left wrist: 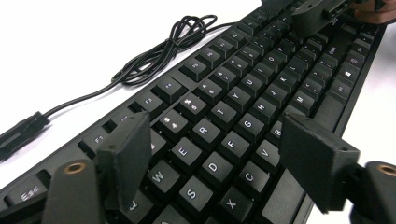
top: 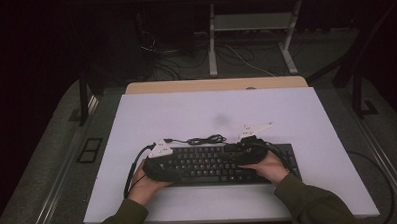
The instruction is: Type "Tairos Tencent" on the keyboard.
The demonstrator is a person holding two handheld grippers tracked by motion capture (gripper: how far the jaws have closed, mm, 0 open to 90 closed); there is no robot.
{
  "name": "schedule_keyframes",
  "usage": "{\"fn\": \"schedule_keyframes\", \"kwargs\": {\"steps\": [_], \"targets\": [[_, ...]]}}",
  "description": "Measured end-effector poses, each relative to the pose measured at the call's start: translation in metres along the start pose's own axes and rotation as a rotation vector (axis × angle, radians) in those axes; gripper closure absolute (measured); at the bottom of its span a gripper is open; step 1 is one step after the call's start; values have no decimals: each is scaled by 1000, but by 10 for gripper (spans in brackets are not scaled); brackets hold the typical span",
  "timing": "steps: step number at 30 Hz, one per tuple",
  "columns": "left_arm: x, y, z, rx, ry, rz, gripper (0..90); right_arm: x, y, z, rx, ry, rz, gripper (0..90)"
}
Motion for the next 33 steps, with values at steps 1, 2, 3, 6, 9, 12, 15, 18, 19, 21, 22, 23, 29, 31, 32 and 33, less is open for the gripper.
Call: {"fn": "schedule_keyframes", "kwargs": {"steps": [1,2,3,6,9,12,15,18,19,21,22,23,29,31,32,33], "targets": [[0,-1,1,-1,-3,-2,222,0,1,-1,0,-3,-3,563],[0,-1,1,-5,-7,-4,215,0,1,-1,2,-5,-8,576],[0,-2,2,-3,-11,-7,209,1,2,-2,4,-4,-12,594],[0,-5,5,-6,-12,-12,200,2,5,-3,10,-12,-21,642],[1,-9,7,-12,-19,-18,194,4,7,-4,18,-16,-33,684],[2,-12,9,-19,-26,-26,190,5,10,-6,25,-23,-44,726],[2,-15,10,-21,-33,-33,188,7,12,-7,33,-28,-57,769],[2,-17,12,-24,-33,-39,187,9,15,-8,42,-41,-69,808],[2,-18,12,-26,-38,-42,187,10,16,-8,49,-42,-69,821],[2,-20,13,-27,-41,-45,186,11,17,-8,56,-50,-77,846],[2,-20,14,-27,-40,-46,186,11,18,-8,62,-52,-78,861],[2,-21,14,-28,-42,-47,186,11,19,-8,64,-56,-80,878],[3,-22,15,-28,-42,-52,185,12,20,-8,78,-63,-83,894],[3,-22,15,-28,-42,-52,185,12,21,-7,84,-67,-82,894],[3,-22,15,-29,-42,-51,185,11,21,-6,88,-66,-80,894],[3,-22,15,-29,-41,-50,185,11,21,-6,89,-66,-78,894]]}}
Point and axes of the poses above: each handheld gripper's, and its own axes: y roughly forward along the jaws, z roughly out of its underside, x roughly to its left, the point moved 7 cm from there along y, roughly forward along the jaws, and after that the axes turned 4 degrees about z, right-handed, at the moved point
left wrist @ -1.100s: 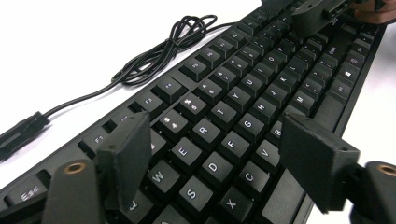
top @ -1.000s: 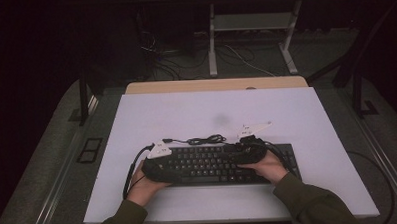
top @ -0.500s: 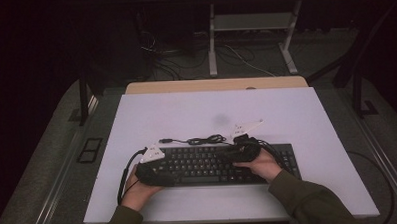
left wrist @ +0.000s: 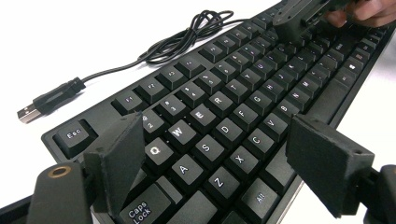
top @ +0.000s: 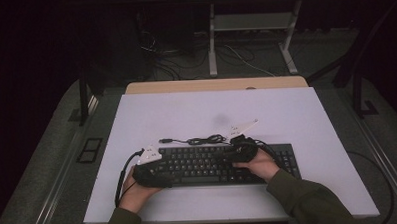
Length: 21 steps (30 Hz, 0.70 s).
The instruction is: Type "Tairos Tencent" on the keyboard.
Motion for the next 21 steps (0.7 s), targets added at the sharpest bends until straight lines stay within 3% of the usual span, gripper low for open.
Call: {"fn": "schedule_keyframes", "kwargs": {"steps": [21], "targets": [[-1,2,-2,0,4,4,185,-1,5,8,47,-15,16,894]]}}
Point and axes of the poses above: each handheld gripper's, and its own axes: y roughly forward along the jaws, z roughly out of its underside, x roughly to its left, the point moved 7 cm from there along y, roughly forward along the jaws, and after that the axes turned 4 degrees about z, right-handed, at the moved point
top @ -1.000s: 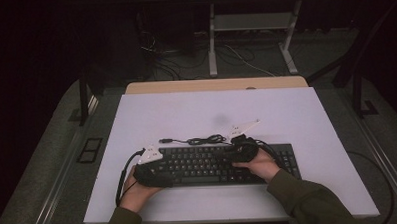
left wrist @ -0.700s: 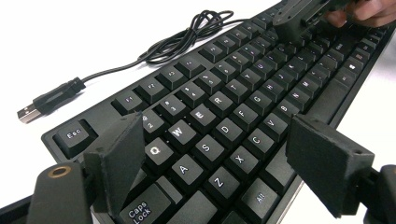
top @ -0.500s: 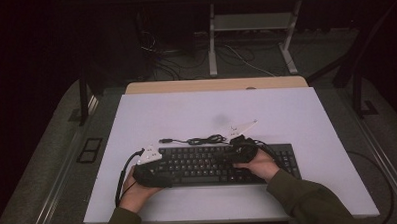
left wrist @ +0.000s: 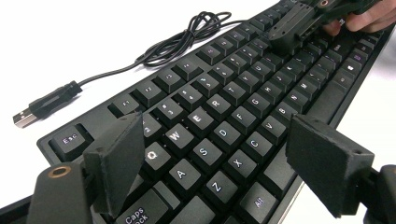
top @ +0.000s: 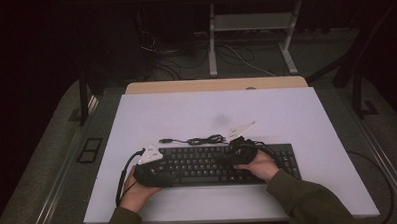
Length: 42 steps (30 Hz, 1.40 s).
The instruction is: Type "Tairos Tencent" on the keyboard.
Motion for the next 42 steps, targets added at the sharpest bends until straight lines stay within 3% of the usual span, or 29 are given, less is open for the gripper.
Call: {"fn": "schedule_keyframes", "kwargs": {"steps": [16,23,30,42], "targets": [[0,0,-1,-3,0,-1,186,-1,-1,0,-1,1,7,894],[-1,1,-1,-3,5,4,187,1,-6,-4,-30,5,-1,892],[0,1,-1,-1,6,6,194,1,-10,-7,-65,15,-3,807],[3,-1,-1,3,10,20,245,-4,-17,-6,-104,42,28,565]]}}
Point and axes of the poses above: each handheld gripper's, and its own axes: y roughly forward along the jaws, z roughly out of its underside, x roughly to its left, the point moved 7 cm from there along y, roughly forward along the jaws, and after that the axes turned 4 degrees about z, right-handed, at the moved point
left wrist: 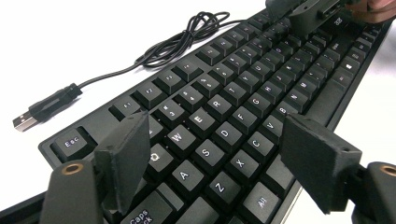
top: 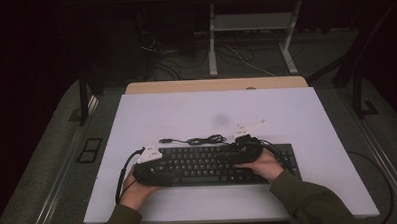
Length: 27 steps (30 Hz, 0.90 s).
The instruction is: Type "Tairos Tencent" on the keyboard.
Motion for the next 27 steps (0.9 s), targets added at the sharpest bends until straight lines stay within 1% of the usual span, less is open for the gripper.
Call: {"fn": "schedule_keyframes", "kwargs": {"steps": [6,10,11,13,15,19,26,27], "targets": [[1,-1,1,3,-2,9,304,-4,-3,1,-10,20,23,466],[2,-2,1,7,-4,7,356,-7,-5,2,-12,28,35,429],[2,-2,1,7,-8,7,373,-8,-5,2,-13,29,38,424],[4,-3,1,11,-4,5,417,-8,-5,2,-16,34,41,418],[5,-4,2,16,-12,2,477,-9,-6,3,-16,35,44,417],[6,-5,2,23,-14,-2,589,-9,-6,3,-17,34,44,414],[5,-6,2,39,-11,16,834,-9,-5,3,-16,32,46,410],[5,-6,2,45,-3,21,862,-9,-6,3,-15,33,46,411]]}}
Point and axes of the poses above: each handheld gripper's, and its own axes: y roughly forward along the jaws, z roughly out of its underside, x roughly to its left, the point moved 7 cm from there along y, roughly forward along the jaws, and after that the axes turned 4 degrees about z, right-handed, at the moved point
